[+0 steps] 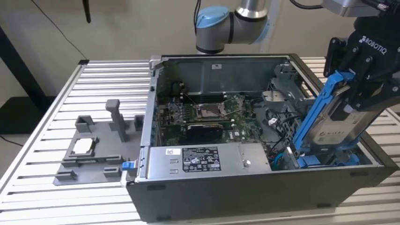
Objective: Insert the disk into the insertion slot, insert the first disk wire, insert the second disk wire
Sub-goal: 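Insert the disk into the insertion slot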
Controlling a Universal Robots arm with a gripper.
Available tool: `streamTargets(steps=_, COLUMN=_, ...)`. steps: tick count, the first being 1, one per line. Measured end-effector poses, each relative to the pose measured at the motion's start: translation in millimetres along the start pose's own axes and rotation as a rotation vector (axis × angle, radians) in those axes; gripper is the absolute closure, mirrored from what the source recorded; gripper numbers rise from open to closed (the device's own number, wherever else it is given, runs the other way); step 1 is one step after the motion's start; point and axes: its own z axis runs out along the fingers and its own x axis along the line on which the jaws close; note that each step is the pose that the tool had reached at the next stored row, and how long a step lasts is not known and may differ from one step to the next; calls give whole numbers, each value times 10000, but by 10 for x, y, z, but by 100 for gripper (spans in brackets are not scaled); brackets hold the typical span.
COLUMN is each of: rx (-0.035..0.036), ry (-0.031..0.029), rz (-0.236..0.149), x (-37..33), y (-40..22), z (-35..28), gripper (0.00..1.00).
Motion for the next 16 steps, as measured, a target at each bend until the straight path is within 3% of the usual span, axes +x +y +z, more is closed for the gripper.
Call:
streamTargets(steps=3, rx=0, ry=0, rz=-10, x=-1, y=-5, z=55, gripper=67)
streamTargets(steps=11, rx=2, ry=-27, rz=-22, x=-3, y=-32, z=126, gripper=67)
streamTargets(steps=16, rx=2, ry=-102, rz=-26, x=-6, y=-40, z=167, gripper=67)
